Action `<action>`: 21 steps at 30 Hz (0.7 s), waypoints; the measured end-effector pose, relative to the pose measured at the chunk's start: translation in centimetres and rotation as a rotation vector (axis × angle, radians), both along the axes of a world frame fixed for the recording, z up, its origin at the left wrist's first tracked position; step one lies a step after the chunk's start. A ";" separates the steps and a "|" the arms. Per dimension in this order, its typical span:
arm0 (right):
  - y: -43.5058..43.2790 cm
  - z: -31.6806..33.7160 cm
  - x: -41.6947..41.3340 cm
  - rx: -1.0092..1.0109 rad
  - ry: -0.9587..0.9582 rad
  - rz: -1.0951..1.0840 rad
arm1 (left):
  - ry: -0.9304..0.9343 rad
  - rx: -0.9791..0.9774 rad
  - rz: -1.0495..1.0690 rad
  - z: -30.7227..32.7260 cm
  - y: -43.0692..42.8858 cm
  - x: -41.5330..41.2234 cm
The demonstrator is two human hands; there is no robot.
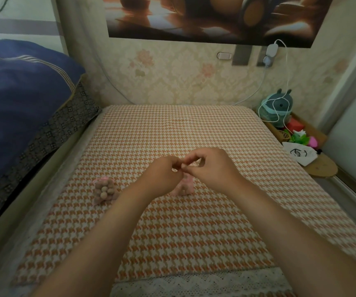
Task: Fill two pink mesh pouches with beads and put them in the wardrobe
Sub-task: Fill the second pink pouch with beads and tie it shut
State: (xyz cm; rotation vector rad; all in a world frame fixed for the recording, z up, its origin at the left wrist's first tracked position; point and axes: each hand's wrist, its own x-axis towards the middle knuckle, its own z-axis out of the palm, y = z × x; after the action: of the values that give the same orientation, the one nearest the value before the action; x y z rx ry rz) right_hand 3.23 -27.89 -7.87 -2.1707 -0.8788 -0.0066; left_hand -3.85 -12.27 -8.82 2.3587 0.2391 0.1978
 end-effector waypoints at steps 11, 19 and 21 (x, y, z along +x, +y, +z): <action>0.3 -0.1 -0.2 -0.277 -0.128 0.000 | -0.026 -0.010 -0.021 -0.3 0.1 -0.5; 0.1 -0.3 0.5 -0.338 -0.037 -0.046 | -0.086 -0.059 0.163 -0.9 2.2 1.5; 0.2 -0.4 0.8 -0.310 -0.010 -0.057 | -0.082 -0.017 0.222 -2.0 3.2 2.4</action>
State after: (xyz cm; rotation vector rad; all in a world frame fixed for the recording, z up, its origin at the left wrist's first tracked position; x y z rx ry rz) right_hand 4.07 -27.68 -8.31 -2.4850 -0.8696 0.0972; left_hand -1.46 -9.08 -10.79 2.2991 0.4609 0.3959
